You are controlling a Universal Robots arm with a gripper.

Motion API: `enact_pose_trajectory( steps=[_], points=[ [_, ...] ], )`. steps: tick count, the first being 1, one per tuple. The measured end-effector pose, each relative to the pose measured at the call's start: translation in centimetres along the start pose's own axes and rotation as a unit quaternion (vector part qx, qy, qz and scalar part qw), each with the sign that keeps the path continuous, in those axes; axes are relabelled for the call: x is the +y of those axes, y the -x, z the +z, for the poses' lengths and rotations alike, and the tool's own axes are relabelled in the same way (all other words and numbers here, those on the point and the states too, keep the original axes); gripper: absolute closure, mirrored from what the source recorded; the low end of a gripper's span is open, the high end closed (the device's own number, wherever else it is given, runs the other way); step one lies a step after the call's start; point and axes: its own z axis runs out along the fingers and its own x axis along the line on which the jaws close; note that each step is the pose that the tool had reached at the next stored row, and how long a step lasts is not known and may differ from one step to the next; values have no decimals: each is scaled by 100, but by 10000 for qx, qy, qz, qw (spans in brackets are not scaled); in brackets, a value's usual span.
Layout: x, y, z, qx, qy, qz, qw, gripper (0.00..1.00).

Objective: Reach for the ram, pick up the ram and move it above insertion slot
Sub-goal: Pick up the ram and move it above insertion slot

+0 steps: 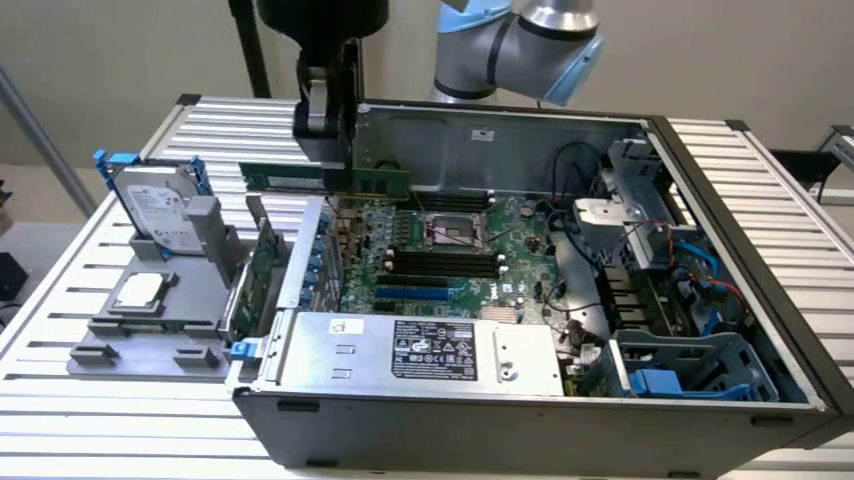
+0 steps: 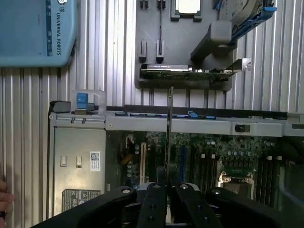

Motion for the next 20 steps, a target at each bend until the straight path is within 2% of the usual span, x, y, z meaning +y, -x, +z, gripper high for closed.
enact_pose_trajectory(
  steps=[7, 13, 20],
  points=[
    [-243, 142, 17, 0, 0, 0, 10000, 86],
    [-512, 236, 47, 0, 0, 0, 10000, 86],
    [-778, 367, 135, 0, 0, 0, 10000, 86]
  ],
)
